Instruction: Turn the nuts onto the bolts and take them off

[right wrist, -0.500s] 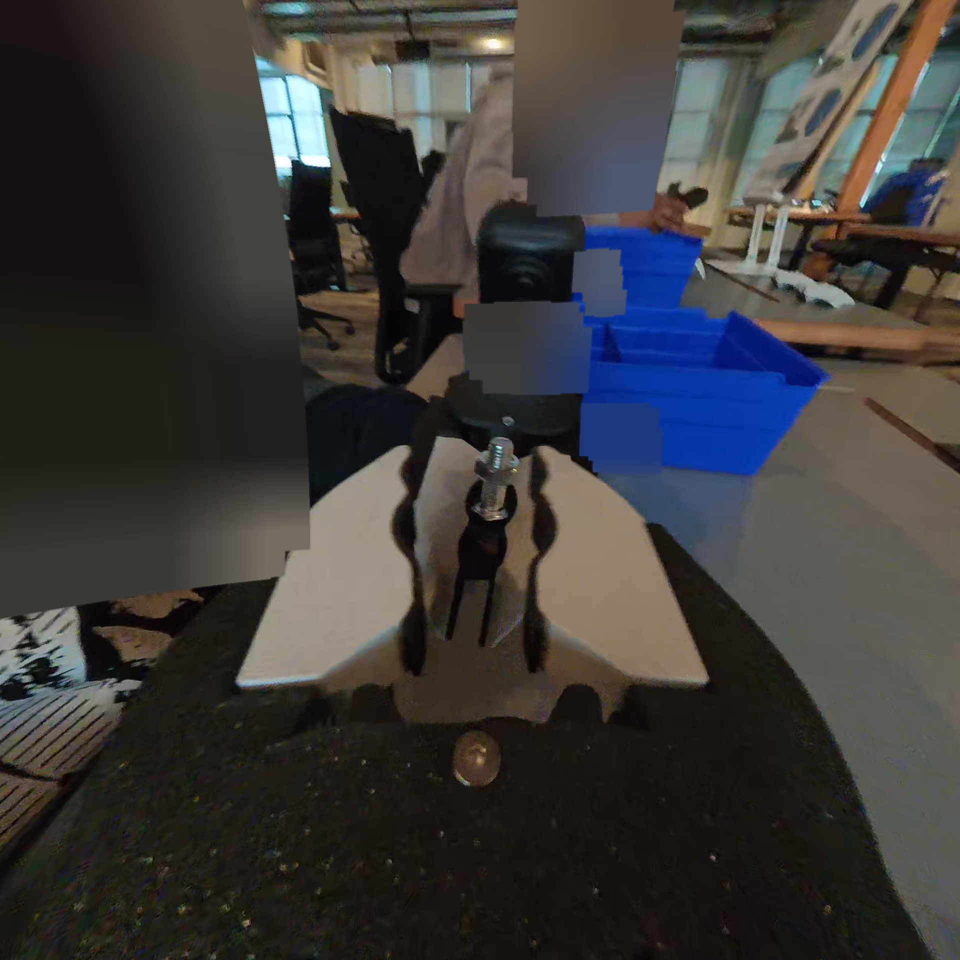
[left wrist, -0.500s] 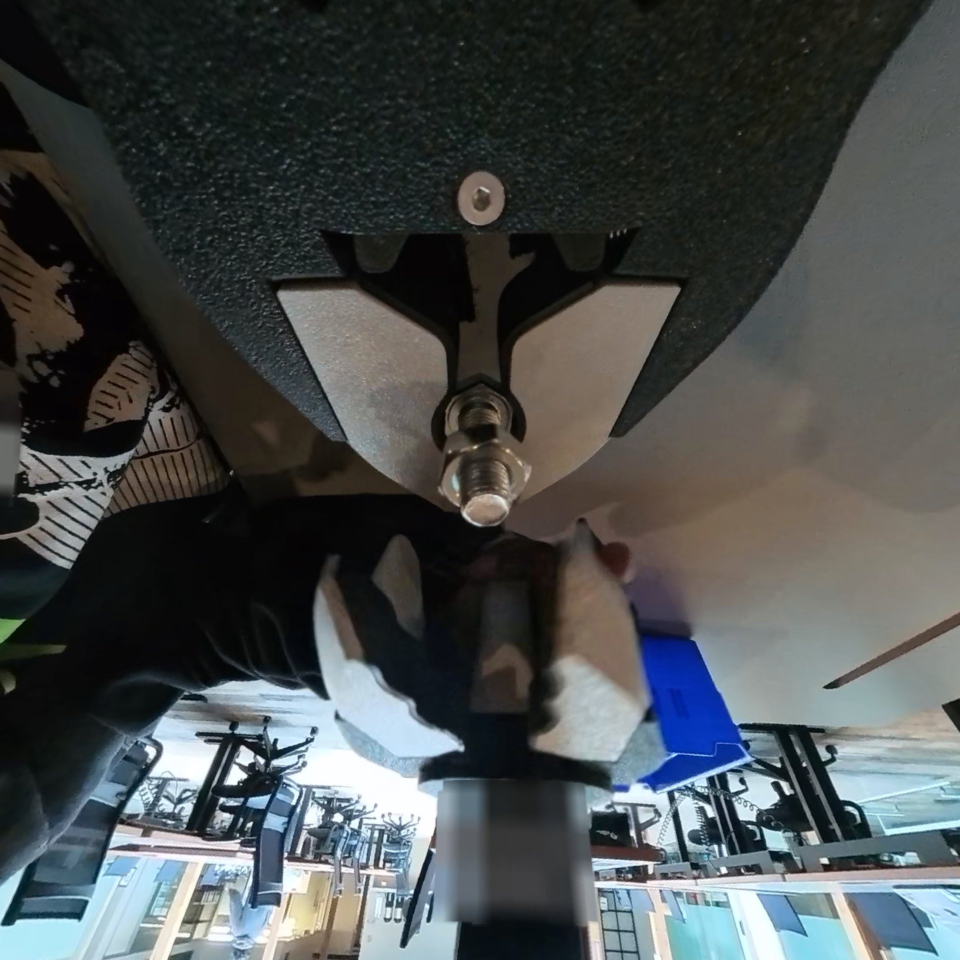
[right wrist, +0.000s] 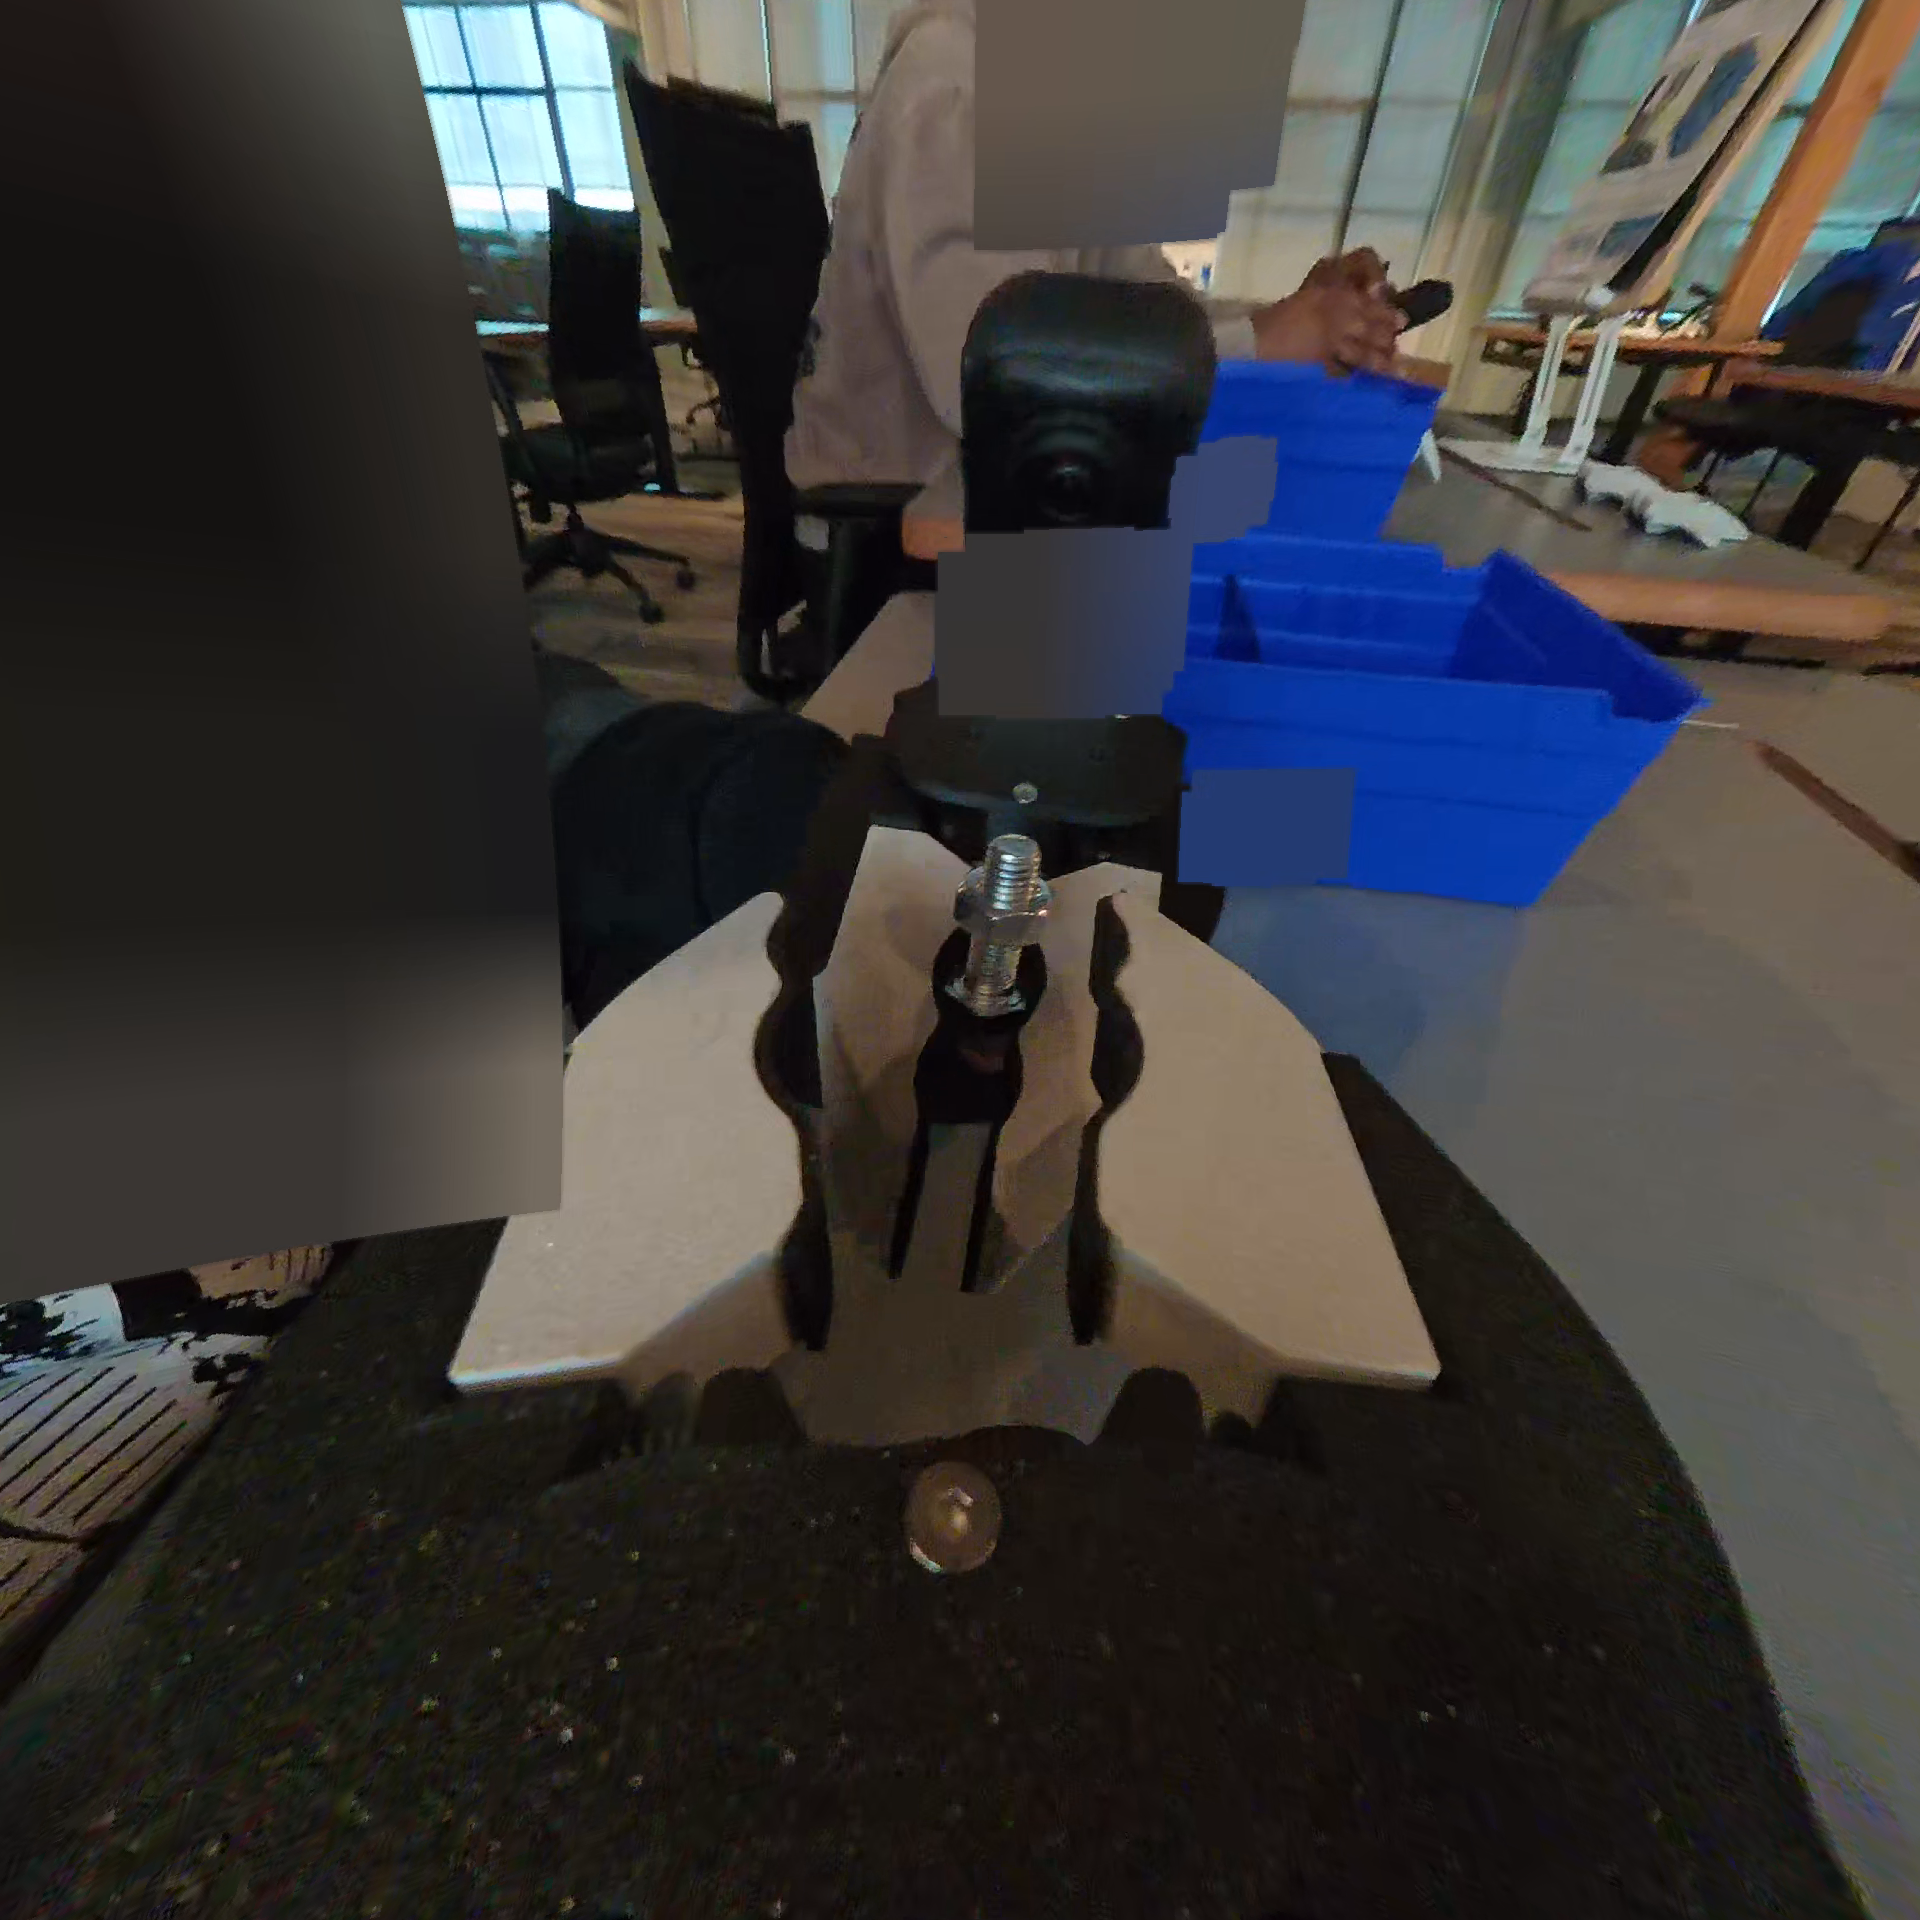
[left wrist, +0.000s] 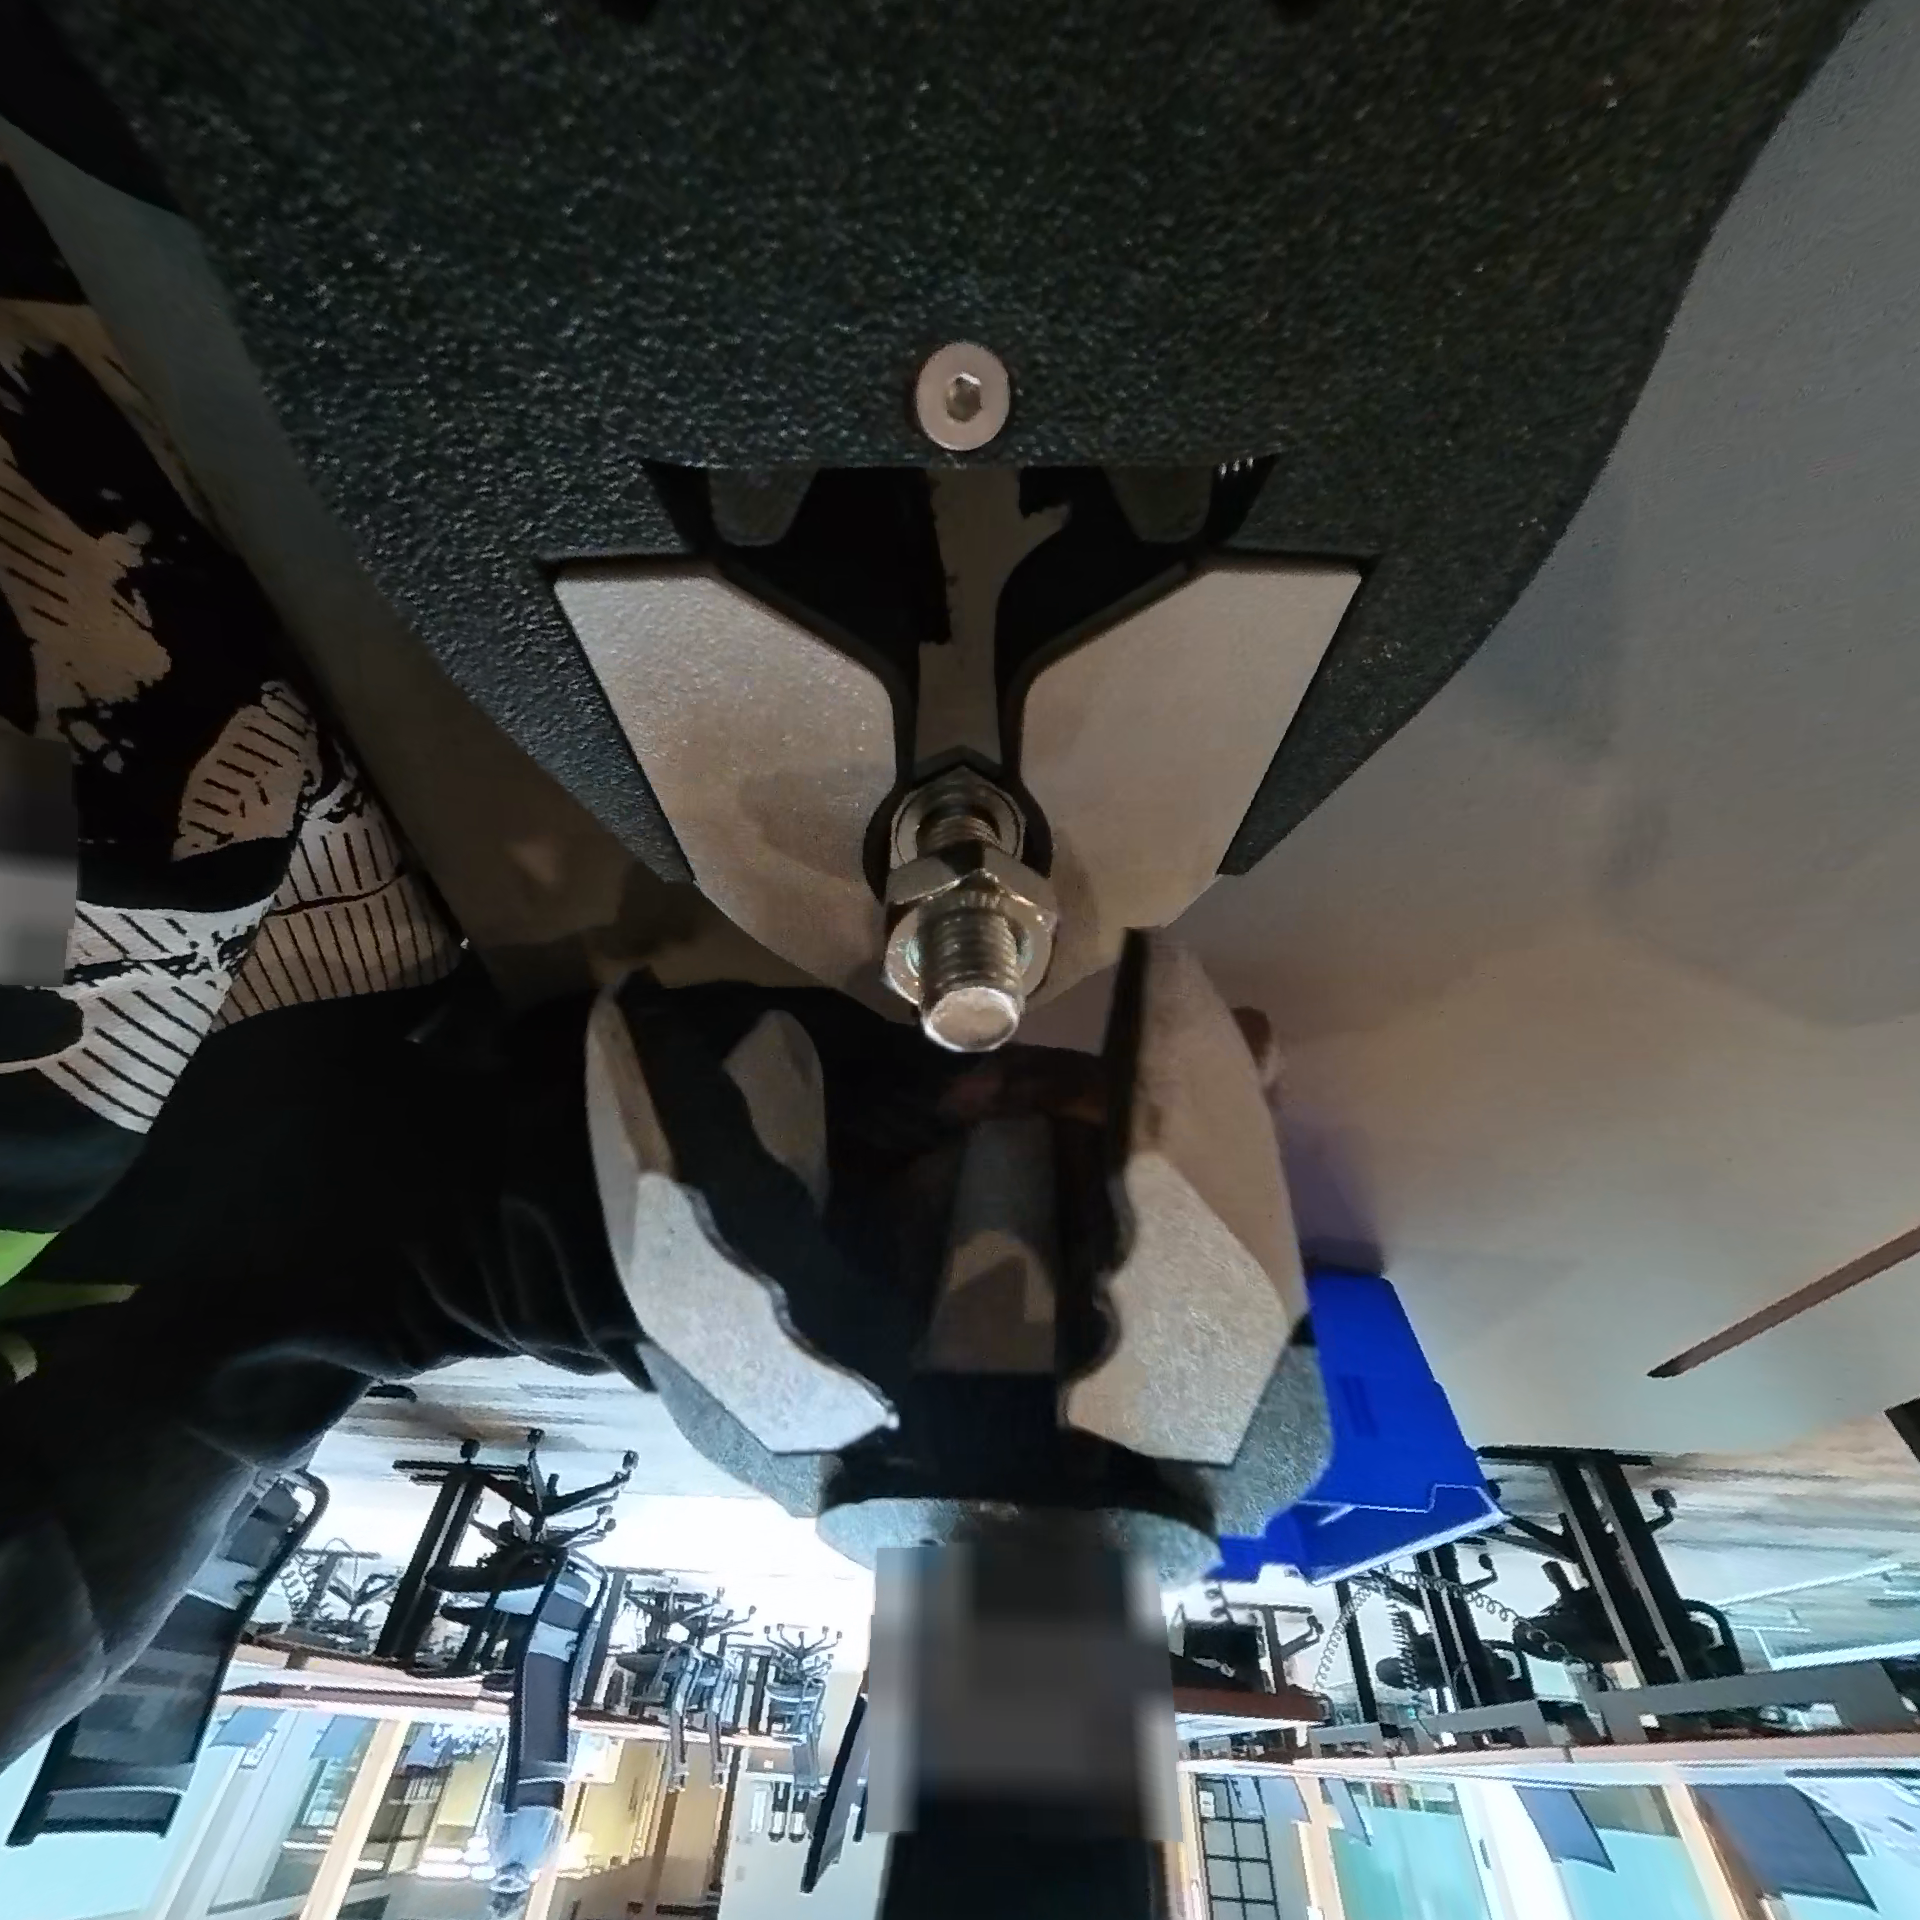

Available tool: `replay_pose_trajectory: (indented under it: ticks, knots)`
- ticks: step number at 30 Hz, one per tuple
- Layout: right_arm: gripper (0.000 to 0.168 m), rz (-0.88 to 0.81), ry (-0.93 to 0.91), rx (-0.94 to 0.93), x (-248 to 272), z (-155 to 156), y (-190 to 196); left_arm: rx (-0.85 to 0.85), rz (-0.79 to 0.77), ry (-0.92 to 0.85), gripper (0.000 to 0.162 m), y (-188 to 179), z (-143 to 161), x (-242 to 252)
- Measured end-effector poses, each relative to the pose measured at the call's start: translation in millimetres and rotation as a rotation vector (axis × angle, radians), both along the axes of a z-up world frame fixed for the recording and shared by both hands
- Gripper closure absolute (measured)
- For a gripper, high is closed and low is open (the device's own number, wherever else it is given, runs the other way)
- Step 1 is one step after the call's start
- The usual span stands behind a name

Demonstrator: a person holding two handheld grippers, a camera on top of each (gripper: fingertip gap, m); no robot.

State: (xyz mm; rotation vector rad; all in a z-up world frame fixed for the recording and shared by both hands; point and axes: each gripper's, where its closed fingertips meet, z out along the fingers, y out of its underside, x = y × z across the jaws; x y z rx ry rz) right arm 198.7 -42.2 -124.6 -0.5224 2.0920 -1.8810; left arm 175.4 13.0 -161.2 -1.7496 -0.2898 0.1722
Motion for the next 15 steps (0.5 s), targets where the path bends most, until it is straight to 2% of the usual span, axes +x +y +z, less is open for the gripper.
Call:
replay_pose_trajectory:
  ticks: [2, 5, 7, 9, 11, 15]
  knots:
    - [0.130, 0.021, 0.008, 0.010, 3, 0, 4, 0.008, -0.002, 0.005, 0.152, -1, 1, 1]
    - [0.135, 0.132, -0.058, -0.078, 12, 18, 22, 0.009, 0.003, -0.002, 0.150, -1, 1, 0]
    - [0.138, 0.094, -0.042, -0.079, 7, 17, 19, 0.005, -0.001, -0.005, 0.150, 0, 0, 0]
    - [0.142, -0.020, 0.003, -0.071, -5, 12, 7, -0.004, -0.002, -0.001, 0.149, 0, -1, 0]
    - [0.139, -0.099, 0.037, -0.063, -13, 10, -3, -0.007, -0.001, 0.000, 0.149, 1, -1, 0]
    - [0.143, -0.128, 0.054, -0.084, -12, 15, -8, -0.008, -0.002, -0.001, 0.150, 1, -1, 0]
